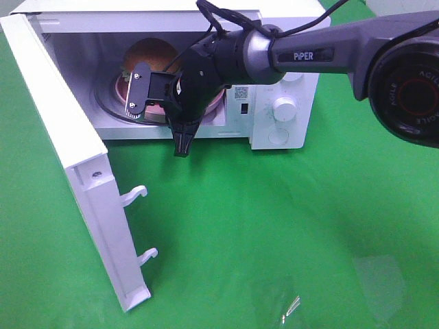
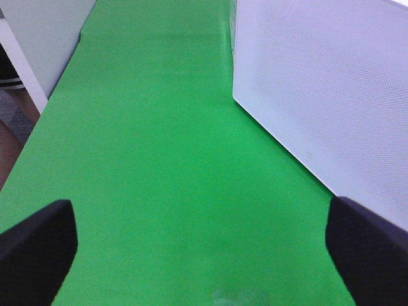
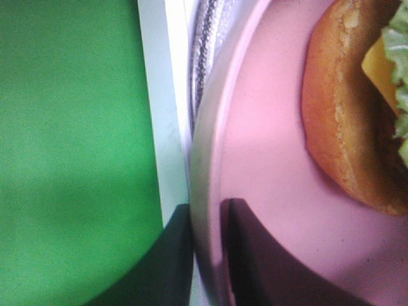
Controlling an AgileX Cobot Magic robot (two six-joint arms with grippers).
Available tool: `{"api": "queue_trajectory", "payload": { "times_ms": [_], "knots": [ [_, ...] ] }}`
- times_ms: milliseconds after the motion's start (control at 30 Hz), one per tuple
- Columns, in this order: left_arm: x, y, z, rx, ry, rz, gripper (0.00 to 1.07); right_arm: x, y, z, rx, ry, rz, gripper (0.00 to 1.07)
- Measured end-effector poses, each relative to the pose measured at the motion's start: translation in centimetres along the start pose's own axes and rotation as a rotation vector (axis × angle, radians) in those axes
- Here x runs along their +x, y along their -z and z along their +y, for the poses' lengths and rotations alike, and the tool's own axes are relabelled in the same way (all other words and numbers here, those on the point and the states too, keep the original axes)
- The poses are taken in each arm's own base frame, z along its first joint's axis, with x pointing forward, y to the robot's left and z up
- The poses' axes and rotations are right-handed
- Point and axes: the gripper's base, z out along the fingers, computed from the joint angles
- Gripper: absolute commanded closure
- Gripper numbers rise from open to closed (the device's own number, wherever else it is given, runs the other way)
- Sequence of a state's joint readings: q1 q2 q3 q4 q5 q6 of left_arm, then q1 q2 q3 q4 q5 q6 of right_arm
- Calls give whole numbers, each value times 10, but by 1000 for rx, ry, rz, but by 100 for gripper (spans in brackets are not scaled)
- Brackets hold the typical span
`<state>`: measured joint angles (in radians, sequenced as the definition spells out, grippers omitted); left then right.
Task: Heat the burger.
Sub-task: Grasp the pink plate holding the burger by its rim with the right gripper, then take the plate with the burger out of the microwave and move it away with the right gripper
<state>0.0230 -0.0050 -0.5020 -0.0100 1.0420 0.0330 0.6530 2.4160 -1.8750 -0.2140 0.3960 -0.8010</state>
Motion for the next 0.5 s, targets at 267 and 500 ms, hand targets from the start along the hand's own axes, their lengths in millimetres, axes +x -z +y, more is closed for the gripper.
{"api": "queue_trajectory", "payload": {
  "times_ms": [267,500],
  "knots": [
    [0,0,0,0,0,0,9,-1,11,-3,-52,90,18,107],
    [0,0,0,0,0,0,9,-1,19,-2,-71,151,18,107]
  ]
}}
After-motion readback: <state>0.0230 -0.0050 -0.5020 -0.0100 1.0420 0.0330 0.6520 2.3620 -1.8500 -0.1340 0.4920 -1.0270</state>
